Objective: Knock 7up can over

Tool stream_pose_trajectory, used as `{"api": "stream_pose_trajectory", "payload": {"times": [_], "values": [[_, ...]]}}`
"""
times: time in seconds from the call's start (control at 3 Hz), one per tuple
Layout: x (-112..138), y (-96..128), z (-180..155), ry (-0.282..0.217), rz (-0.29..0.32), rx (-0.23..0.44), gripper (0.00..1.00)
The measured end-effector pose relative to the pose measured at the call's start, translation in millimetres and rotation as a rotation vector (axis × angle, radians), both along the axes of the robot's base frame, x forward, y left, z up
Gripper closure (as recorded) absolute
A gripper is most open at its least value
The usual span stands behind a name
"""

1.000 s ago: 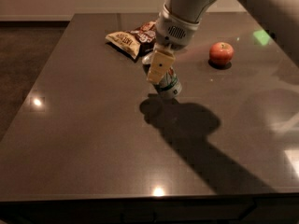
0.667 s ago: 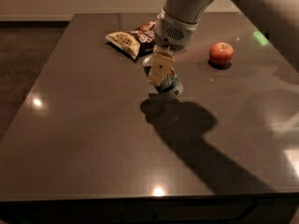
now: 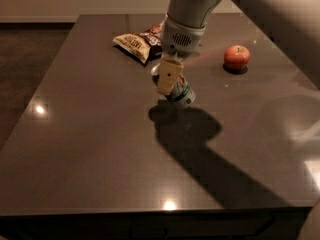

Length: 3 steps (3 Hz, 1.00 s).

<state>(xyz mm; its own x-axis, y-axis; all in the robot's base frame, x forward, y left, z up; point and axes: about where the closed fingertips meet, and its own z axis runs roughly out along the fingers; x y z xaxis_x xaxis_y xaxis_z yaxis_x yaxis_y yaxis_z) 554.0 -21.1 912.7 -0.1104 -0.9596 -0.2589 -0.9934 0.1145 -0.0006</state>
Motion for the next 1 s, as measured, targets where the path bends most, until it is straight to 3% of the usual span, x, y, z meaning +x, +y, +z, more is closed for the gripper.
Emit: {"api": "stream_pose_trajectory", "payload": {"times": [0.33,1.0], "values": [[-1.7,7.8,-8.4,0.017,0.020,-0.040,0.77],[-5.1,20.9,-17.7,0.035,0.058,-0.072,0.23]]}}
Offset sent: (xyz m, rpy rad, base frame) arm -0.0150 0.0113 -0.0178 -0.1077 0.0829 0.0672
